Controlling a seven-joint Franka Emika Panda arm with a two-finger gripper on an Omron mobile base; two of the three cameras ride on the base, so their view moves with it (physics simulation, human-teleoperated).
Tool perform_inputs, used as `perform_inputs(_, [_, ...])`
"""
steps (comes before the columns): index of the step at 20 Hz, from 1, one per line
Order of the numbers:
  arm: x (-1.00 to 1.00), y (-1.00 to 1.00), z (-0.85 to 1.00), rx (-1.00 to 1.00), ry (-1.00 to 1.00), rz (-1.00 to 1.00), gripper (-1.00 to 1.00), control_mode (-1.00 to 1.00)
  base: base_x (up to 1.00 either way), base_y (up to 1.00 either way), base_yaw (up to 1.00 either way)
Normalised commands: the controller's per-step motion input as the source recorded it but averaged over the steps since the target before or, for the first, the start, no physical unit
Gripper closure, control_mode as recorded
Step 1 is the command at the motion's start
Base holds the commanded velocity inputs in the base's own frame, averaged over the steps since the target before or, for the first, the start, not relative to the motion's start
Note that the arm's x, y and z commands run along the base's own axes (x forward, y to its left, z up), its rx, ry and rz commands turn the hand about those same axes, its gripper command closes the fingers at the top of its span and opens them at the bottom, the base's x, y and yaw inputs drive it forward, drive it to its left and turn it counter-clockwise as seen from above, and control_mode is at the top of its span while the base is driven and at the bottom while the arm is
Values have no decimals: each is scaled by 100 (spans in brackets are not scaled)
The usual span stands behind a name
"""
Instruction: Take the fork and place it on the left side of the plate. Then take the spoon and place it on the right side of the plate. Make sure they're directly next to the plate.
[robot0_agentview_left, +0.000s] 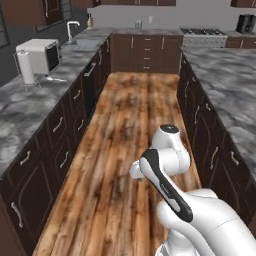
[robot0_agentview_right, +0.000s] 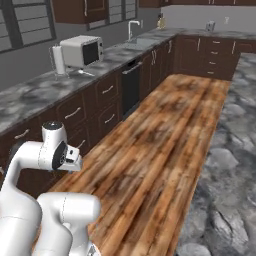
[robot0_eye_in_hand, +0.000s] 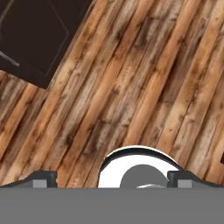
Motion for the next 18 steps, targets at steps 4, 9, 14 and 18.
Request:
perform_inputs(4, [0,0,0,0,0,0,-100,100,94,20,-4])
perform_inputs(9, [0,0,0,0,0,0,-100,100,94,18,-2])
perform_inputs(14, [0,0,0,0,0,0,-100,100,94,8,0])
perform_inputs(18, [0,0,0,0,0,0,-100,100,94,1,0])
